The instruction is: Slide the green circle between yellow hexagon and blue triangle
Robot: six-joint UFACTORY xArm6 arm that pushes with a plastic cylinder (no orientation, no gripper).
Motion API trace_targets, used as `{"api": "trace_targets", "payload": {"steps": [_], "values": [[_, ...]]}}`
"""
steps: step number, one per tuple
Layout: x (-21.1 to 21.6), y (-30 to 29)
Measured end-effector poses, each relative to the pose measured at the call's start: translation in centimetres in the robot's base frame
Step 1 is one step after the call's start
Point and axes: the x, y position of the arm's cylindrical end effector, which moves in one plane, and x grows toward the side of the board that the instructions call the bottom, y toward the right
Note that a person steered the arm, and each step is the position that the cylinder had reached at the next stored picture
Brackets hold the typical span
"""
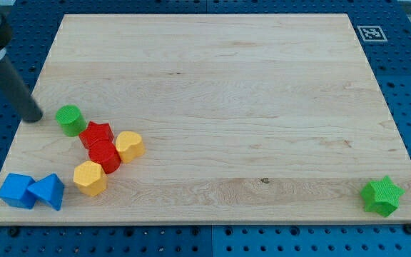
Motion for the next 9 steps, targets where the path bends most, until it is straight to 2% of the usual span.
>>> {"api": "trace_targets", "payload": {"steps": [1, 2, 5, 7, 8, 9], "values": [[-2.4, 1.8], [-2.4, 1.8], [1.6, 3.3], [7.0, 4.4], [8.1, 4.4], [7.3, 3.6]]}}
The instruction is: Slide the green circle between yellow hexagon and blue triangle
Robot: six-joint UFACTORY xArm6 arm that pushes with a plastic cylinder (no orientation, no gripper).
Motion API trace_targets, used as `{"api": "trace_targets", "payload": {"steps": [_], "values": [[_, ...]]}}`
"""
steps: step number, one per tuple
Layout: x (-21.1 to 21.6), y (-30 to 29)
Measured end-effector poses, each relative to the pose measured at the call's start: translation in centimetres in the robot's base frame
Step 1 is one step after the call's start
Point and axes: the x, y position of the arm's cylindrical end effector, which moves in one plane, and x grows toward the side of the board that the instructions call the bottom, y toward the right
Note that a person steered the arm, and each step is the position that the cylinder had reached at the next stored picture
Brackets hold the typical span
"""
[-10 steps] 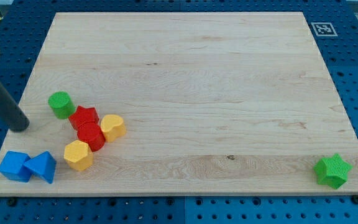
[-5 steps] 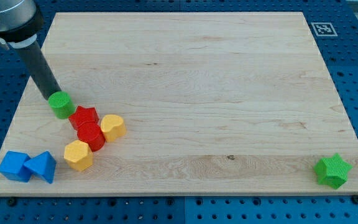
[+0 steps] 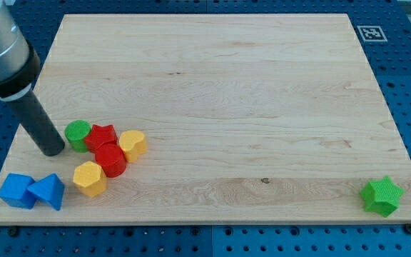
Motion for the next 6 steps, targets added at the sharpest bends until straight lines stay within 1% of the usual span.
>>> {"api": "trace_targets", "payload": {"steps": [1, 2, 3, 5, 6], "values": [[-3.1, -1.4], [-5.9, -0.5], [-4.8, 3.0], [-4.3, 3.6], [-1.5, 3.6]]}}
